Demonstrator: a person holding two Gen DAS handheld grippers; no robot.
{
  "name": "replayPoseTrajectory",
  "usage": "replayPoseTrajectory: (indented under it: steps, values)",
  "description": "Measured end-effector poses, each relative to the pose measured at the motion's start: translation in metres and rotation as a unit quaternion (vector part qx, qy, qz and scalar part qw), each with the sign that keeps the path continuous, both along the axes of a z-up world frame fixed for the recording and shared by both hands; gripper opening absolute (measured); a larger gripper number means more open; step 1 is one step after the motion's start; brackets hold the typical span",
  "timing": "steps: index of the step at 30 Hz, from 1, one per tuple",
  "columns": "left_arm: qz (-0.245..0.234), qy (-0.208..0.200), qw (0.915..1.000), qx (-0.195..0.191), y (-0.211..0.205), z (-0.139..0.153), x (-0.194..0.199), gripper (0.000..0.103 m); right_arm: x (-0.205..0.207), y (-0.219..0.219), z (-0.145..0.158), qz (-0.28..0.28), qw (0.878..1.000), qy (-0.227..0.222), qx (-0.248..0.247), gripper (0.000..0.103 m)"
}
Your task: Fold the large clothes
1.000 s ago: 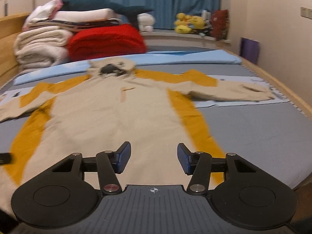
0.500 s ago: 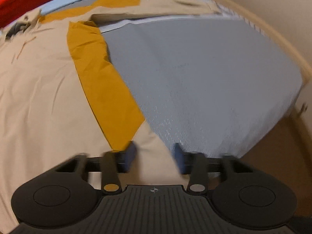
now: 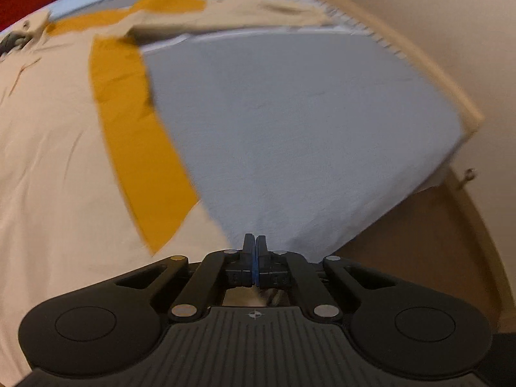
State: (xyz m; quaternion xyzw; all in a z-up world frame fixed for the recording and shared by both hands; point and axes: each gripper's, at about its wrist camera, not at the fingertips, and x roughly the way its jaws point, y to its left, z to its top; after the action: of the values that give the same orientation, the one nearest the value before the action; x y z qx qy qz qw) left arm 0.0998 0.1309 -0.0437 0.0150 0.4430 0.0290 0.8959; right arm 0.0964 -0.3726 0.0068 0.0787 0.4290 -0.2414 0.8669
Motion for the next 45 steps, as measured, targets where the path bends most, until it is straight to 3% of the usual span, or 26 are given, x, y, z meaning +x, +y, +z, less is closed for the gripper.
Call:
replayPoseTrajectory:
  steps: [2,3,4,5,6,8,10,14,16,19,23,29,32,36,37,41,45]
  values:
    - [-0.024,0.025,0.9987,-0.036,-0.007,-0.01,0.006,0.04,-0.004,0.004,0.013,0.02,0.998,-0.059,0.022,0.001]
    - [-0.027,0.058,0.9965,-0.054,-0.009,-0.021,0.01,0.048,-0.003,0.01,0.016,0.041,0.996,-0.078,0.018,0.003]
    - [-0.025,0.104,0.9922,-0.064,-0.008,-0.036,0.015,0.05,0.0,0.016,0.016,0.064,0.995,-0.08,0.018,0.006]
    - [-0.023,0.126,0.9898,-0.063,-0.008,-0.044,0.017,0.051,0.006,0.022,0.01,0.089,0.993,-0.064,0.034,0.018]
    - [-0.023,0.113,0.9917,-0.057,-0.009,-0.043,0.016,0.053,0.01,0.025,0.001,0.105,0.993,-0.037,0.051,0.03]
    - [-0.03,0.091,0.9945,-0.04,-0.013,-0.032,0.018,0.053,0.018,0.033,-0.021,0.119,0.99,0.03,0.064,0.031]
    - [-0.04,0.072,0.9955,-0.046,-0.015,-0.027,0.015,0.058,0.018,0.039,-0.021,0.125,0.991,0.027,0.042,0.036]
    - [-0.048,0.122,0.9908,-0.034,-0.02,-0.046,0.019,0.064,0.011,0.046,-0.018,0.136,0.99,0.032,0.021,0.037]
    - [-0.038,0.1,0.9937,-0.035,-0.019,-0.035,0.02,0.065,0.004,0.05,-0.01,0.132,0.991,0.016,0.012,0.036]
    - [-0.04,0.036,0.9956,-0.076,-0.017,-0.008,0.019,0.066,-0.008,0.059,0.02,0.15,0.987,-0.063,-0.017,0.036]
    - [-0.056,-0.024,0.9944,-0.086,-0.024,0.015,0.016,0.071,-0.029,0.078,0.077,0.202,0.962,-0.174,-0.052,0.037]
    - [-0.06,-0.089,0.9911,-0.078,-0.044,0.034,0.018,0.071,-0.025,0.089,0.134,0.256,0.932,-0.248,-0.06,0.045]
    - [-0.047,-0.133,0.9875,-0.07,-0.055,0.043,0.017,0.071,-0.009,0.091,0.137,0.27,0.924,-0.263,-0.058,0.048]
    - [-0.04,-0.197,0.9794,-0.022,-0.071,0.06,0.017,0.073,-0.006,0.101,0.117,0.275,0.919,-0.279,-0.053,0.048]
    - [-0.036,-0.206,0.9776,-0.025,-0.072,0.067,0.02,0.073,-0.003,0.103,0.115,0.271,0.921,-0.277,-0.049,0.048]
    - [-0.003,-0.214,0.9755,-0.05,-0.065,0.095,0.051,0.073,0.003,0.118,0.118,0.273,0.905,-0.32,-0.055,0.049]
    - [0.011,-0.246,0.9674,-0.059,-0.045,0.137,0.115,0.073,0.011,0.12,0.119,0.256,0.906,-0.334,-0.056,0.049]
